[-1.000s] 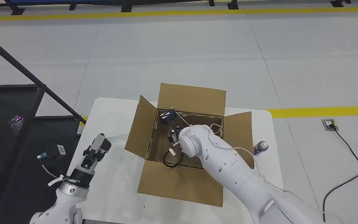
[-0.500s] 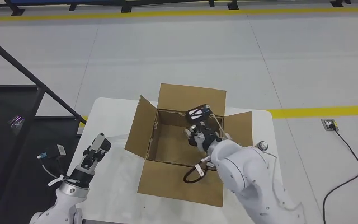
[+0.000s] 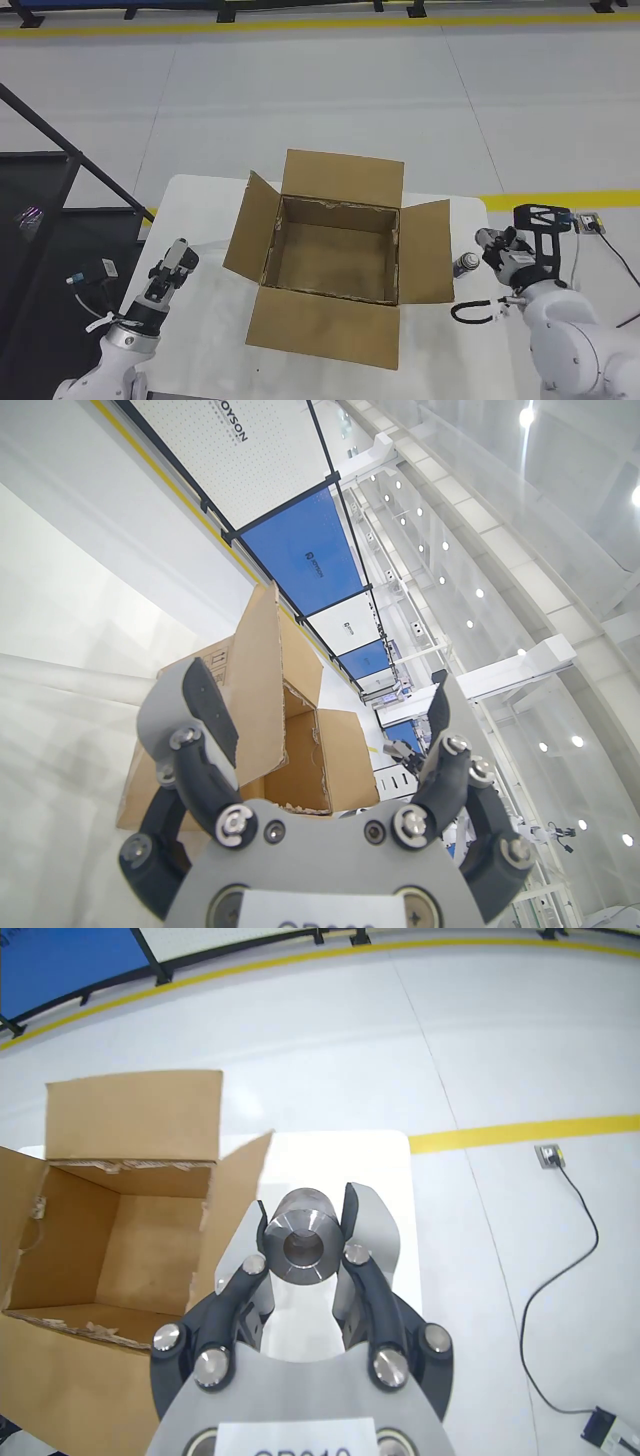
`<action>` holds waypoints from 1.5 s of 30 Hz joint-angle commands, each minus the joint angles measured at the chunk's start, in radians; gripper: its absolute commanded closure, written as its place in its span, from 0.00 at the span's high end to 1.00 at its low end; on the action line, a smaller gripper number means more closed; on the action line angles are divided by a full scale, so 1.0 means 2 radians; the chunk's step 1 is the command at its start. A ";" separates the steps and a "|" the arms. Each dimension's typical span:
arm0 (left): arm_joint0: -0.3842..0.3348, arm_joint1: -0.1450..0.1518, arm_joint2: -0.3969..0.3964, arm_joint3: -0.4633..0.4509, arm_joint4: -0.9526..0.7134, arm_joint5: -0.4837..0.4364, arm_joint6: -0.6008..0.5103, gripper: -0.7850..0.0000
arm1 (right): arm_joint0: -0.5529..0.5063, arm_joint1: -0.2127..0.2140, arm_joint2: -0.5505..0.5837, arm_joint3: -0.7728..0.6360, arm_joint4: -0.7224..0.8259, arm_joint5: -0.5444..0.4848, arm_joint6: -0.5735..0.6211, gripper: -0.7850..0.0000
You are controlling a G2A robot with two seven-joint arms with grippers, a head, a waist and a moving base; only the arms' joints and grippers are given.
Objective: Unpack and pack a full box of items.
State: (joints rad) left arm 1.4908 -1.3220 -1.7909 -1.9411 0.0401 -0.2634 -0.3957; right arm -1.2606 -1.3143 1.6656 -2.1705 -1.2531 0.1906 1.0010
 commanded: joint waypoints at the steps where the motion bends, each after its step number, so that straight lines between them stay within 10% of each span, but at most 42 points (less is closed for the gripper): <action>1: 0.000 0.000 0.000 0.000 0.000 0.000 0.000 1.00 | -0.016 0.001 0.008 0.024 0.006 -0.002 -0.002 0.00; 27: 0.000 0.000 0.000 0.000 0.000 0.000 0.000 1.00 | -0.002 0.004 -0.034 0.248 0.019 -0.033 -0.006 0.00; 32: 0.000 0.000 0.000 0.000 0.000 0.000 0.000 1.00 | 0.003 0.005 -0.038 0.259 0.025 -0.038 -0.008 0.40; 45: 0.000 0.000 0.000 0.000 0.000 0.000 0.000 1.00 | -0.013 0.008 -0.011 0.182 0.064 -0.030 -0.036 0.72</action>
State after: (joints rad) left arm 1.4908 -1.3220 -1.7909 -1.9411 0.0401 -0.2634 -0.3957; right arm -1.2797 -1.2984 1.6234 -1.7601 -1.1455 0.1268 0.9414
